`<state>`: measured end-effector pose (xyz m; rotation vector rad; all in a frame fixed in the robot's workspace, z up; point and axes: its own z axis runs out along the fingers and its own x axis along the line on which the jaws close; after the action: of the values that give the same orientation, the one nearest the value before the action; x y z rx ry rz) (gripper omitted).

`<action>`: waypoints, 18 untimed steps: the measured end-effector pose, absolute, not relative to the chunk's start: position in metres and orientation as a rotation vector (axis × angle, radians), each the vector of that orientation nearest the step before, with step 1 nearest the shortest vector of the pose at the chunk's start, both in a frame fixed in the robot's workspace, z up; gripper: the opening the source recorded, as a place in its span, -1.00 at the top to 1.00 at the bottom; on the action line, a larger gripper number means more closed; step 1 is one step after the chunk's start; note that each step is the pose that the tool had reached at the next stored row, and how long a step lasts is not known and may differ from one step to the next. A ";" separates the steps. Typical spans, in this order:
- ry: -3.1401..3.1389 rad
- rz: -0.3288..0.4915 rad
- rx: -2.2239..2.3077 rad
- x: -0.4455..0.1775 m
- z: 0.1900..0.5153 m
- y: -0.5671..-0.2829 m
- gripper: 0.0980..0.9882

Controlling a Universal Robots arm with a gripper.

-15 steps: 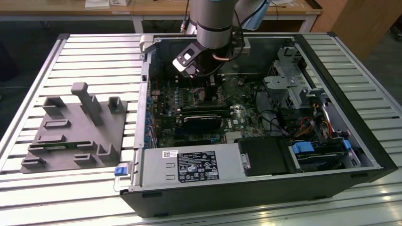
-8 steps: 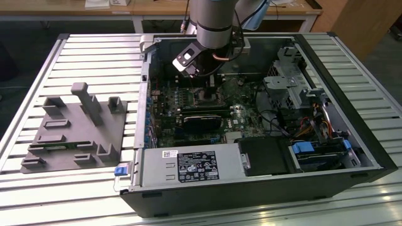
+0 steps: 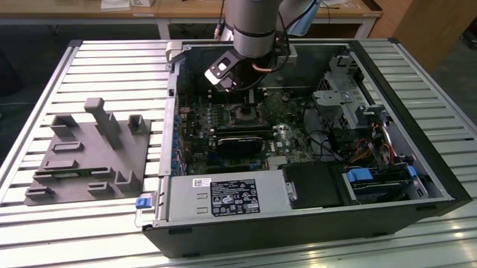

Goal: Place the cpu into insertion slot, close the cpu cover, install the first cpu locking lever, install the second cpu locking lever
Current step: 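Place the cpu into insertion slot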

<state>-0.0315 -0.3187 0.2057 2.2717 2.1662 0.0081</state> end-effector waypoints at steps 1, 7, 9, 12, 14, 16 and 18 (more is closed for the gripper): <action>2.166 0.008 2.272 -0.031 0.206 -0.319 0.98; 2.162 -0.001 2.267 -0.031 0.206 -0.319 0.98; 2.162 -0.002 2.267 -0.031 0.206 -0.319 0.98; 2.163 0.002 2.269 -0.031 0.205 -0.319 0.98; 2.164 0.003 2.270 -0.031 0.203 -0.319 0.98; 2.164 0.004 2.270 -0.031 0.202 -0.319 0.98; 2.165 0.006 2.271 -0.031 0.201 -0.319 0.98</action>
<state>-0.0315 -0.3187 0.2008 2.2709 2.1654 0.0063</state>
